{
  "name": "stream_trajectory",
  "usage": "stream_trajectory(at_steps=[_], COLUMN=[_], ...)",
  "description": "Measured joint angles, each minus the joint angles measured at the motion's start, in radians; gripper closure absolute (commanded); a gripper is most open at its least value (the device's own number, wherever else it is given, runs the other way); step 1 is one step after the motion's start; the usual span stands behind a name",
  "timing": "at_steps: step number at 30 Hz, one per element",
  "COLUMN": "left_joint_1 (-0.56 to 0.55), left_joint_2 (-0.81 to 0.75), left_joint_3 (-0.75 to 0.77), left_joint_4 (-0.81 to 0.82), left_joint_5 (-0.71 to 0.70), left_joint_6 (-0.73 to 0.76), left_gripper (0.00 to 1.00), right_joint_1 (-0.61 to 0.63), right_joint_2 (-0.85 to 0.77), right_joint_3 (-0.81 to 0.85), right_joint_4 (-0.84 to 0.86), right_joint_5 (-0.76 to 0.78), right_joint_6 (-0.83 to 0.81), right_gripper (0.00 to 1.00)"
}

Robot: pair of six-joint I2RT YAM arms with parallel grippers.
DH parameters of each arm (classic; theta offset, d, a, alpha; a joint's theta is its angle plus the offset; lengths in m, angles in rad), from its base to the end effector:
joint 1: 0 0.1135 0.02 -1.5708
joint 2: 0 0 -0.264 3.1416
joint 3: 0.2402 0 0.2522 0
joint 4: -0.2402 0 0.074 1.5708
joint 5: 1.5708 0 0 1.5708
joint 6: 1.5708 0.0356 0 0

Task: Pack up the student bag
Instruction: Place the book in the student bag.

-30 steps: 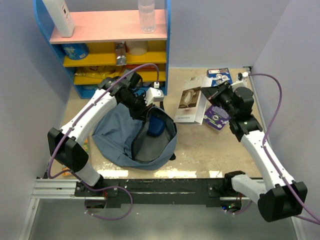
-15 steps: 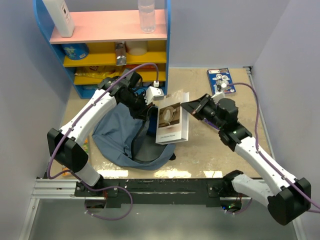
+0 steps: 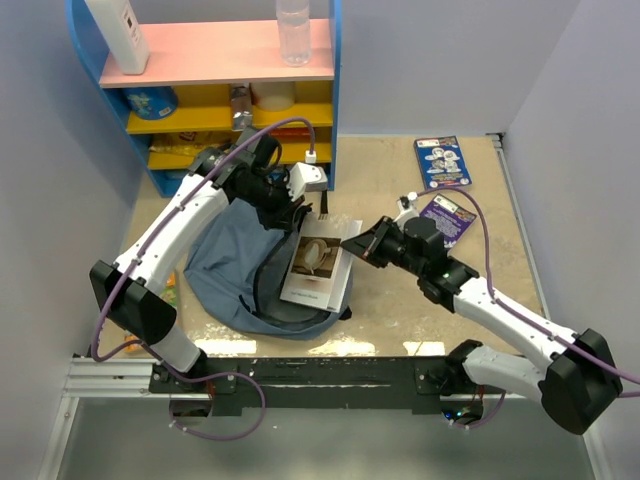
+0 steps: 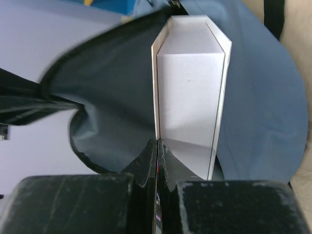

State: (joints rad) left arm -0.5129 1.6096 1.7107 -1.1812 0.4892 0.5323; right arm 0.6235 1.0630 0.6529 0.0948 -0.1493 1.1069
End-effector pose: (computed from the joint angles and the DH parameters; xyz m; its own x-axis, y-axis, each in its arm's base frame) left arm 0.2685 -0.1704 0.3687 -0.3444 0.7081 -0.6164 0.9295 0.3494 -0.1180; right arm 0.1950 0.1468 0.2677 -0.7317 0.5631 -0.3841 -0.0846 0.4842 0.8709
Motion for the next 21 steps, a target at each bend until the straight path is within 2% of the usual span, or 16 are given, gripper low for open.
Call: stream_trajectory(at_steps=[8, 11, 12, 15, 18, 21], left_joint_1=[0.001, 0.001, 0.001, 0.001, 0.001, 0.001], left_joint_2=[0.001, 0.003, 0.003, 0.004, 0.004, 0.004], left_joint_3=[0.069, 0.079, 0.079, 0.079, 0.079, 0.079], left_joint_4=[-0.043, -0.058, -0.062, -0.074, -0.077, -0.078], left_joint_5=[0.003, 0.008, 0.011, 0.017, 0.025, 0.032], left_joint_6=[0.000, 0.001, 0.001, 0.002, 0.003, 0.003], left_gripper=[1.00, 1.00, 1.00, 1.00, 1.00, 1.00], right_joint_1=[0.074, 0.114, 0.127, 0.153, 0.160, 0.159], right_joint_2=[0.130, 0.221, 0.253, 0.306, 0.288, 0.238], right_joint_3=[-0.019, -0.009, 0.004, 0.044, 0.063, 0.067], right_joint_4=[0.047, 0.060, 0.049, 0.008, -0.039, -0.090], right_joint_5=[-0.034, -0.054, -0.056, -0.057, -0.043, -0.008], right_joint_6=[0.000, -0.003, -0.009, -0.042, -0.077, -0.111], right_gripper=[1.00, 0.65, 0.50, 0.28, 0.22, 0.20])
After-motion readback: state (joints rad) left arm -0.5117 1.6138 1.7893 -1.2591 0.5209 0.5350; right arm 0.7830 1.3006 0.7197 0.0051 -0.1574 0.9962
